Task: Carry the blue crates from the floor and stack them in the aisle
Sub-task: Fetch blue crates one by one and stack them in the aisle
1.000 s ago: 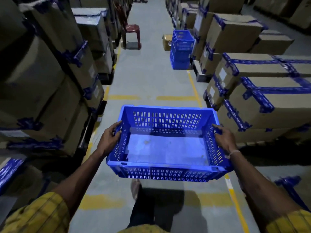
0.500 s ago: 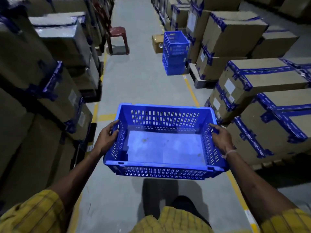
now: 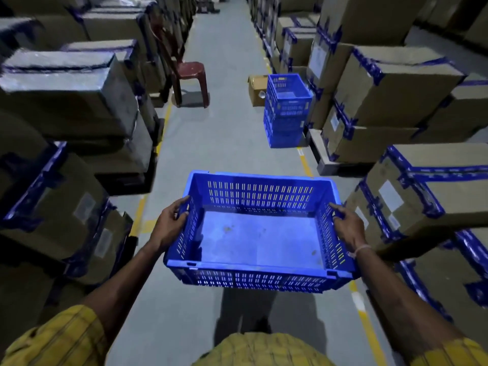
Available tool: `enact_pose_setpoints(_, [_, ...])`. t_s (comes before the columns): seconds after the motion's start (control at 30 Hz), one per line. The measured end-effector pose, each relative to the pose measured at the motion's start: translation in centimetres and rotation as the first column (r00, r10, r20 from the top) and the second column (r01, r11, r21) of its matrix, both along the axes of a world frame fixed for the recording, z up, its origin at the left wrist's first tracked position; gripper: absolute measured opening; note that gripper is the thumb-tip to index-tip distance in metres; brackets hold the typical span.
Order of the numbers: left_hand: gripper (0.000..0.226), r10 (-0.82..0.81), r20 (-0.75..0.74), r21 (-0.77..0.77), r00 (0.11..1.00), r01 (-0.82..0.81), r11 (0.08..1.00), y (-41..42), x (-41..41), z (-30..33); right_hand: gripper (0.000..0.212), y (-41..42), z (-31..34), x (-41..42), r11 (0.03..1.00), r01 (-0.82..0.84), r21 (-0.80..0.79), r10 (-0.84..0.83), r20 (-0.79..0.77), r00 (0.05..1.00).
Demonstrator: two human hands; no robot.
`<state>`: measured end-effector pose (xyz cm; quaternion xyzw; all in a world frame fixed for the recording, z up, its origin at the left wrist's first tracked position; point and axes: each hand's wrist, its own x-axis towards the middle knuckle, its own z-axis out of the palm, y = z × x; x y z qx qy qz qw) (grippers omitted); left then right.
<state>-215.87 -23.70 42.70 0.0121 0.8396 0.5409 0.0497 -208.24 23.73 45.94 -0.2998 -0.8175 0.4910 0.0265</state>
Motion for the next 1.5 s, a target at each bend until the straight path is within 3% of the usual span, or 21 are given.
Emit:
enact_pose_setpoints(0.4, [0.046, 0.053, 0.008, 0.019, 0.999, -0.054, 0.998, 4.1, -27.9, -0.3, 0.044, 4.7, 0.7, -30.0, 0.987, -0.076, 0.143, 0.072, 0.030, 0.997])
enact_pose_setpoints(0.6, [0.045, 0.014, 0.017, 0.012, 1.000, -0.014, 1.000, 4.1, -45.2, -2.6, 0.043, 4.7, -1.9, -45.9, 0.995, -0.040, 0.093, 0.034, 0.059, 0.998])
enact_pose_setpoints(0.97, [0.043, -0.082, 0.052, 0.003, 0.995, 0.082, 0.997, 6.0, -74.9, 1.1, 0.035, 4.3, -0.4, -68.9, 0.993, 0.097, -0.063, -0.100, -0.050, 0.994])
enact_pose_setpoints(1.2, [0.043, -0.145, 0.055, 0.006, 0.988, 0.145, 0.989, 11.8, -93.9, -0.1, 0.046, 13.1, -8.7, -86.6, 0.994, 0.109, 0.015, -0.109, -0.020, 0.994])
enact_pose_setpoints(1.5, [0.035, -0.176, 0.034, -0.026, 0.984, 0.177, 0.984, 21.1, -116.5, 1.8, 0.043, 15.8, -1.9, -105.0, 0.969, 0.244, -0.029, -0.245, -0.026, 0.969])
